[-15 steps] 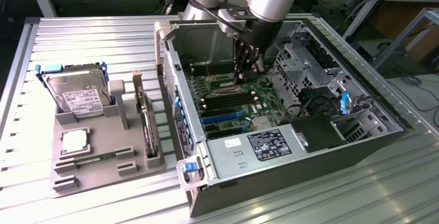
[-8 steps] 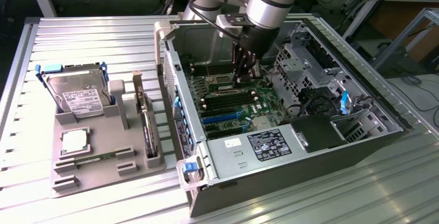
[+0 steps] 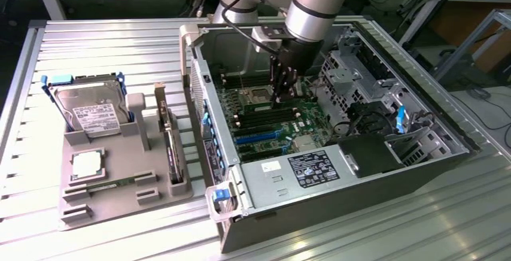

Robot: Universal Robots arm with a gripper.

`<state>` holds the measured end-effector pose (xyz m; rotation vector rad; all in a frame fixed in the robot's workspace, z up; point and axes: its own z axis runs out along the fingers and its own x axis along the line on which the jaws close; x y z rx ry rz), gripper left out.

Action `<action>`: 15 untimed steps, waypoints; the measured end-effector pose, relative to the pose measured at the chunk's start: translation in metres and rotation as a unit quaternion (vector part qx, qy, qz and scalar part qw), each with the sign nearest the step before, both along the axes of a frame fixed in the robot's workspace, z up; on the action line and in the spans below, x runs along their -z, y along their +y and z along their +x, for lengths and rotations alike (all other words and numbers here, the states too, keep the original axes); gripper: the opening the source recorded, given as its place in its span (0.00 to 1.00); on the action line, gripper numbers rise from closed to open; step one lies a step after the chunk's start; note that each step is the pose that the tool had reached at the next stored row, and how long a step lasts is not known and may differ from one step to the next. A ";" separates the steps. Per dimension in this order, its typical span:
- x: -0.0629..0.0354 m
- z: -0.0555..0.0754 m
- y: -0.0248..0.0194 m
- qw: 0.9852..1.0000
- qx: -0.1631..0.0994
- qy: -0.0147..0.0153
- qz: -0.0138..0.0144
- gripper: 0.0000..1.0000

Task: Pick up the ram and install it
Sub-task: 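Insert the ram into the slot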

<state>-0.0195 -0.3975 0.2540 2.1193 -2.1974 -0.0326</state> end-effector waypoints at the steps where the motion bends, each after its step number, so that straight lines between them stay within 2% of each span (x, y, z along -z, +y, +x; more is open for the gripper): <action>1: 0.0000 0.000 0.0000 1.000 0.000 0.000 0.000 0.15; 4: 0.0027 0.000 0.0000 1.000 0.000 0.000 0.000 0.15; 7: 0.0099 0.000 0.0000 1.000 0.000 0.000 0.000 0.15; 15: 0.0145 -0.001 -0.0020 1.000 0.000 0.000 0.000 0.15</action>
